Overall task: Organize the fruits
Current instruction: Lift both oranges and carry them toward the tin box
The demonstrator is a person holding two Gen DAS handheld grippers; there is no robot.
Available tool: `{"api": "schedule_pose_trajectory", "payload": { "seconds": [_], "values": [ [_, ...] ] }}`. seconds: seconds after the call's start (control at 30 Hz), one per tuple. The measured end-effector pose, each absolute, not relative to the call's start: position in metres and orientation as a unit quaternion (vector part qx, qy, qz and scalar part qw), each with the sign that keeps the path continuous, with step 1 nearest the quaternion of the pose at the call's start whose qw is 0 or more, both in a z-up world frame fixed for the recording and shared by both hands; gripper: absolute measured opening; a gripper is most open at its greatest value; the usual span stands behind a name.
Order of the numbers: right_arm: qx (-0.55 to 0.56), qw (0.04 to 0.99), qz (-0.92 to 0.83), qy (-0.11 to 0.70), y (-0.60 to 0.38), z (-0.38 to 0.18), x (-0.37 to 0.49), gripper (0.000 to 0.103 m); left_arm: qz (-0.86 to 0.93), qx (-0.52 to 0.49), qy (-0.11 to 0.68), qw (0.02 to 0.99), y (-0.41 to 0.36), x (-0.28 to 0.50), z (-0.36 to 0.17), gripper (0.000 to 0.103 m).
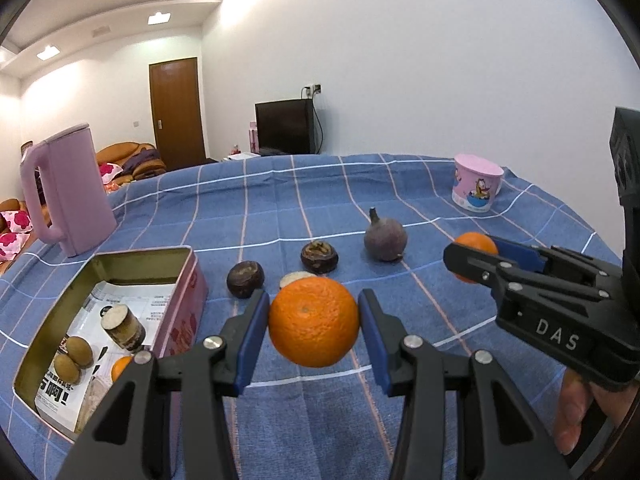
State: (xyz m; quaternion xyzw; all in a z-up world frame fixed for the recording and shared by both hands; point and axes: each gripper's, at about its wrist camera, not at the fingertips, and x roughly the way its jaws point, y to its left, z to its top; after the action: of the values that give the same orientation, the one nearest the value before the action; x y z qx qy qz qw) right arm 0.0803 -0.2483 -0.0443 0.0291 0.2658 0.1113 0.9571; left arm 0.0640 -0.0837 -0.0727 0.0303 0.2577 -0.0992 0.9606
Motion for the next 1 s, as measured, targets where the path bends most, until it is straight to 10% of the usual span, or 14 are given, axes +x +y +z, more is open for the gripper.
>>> {"api": "schedule_pose_trajectory", "payload": {
  "seconds": [1.0],
  "values": [
    [0.014, 0.969, 0.114, 0.218, -0.245, -0.035, 0.062, 0.041, -0.091, 0.027, 0.204, 0.974, -0.081, 0.05, -0.061, 0.048]
  ]
}}
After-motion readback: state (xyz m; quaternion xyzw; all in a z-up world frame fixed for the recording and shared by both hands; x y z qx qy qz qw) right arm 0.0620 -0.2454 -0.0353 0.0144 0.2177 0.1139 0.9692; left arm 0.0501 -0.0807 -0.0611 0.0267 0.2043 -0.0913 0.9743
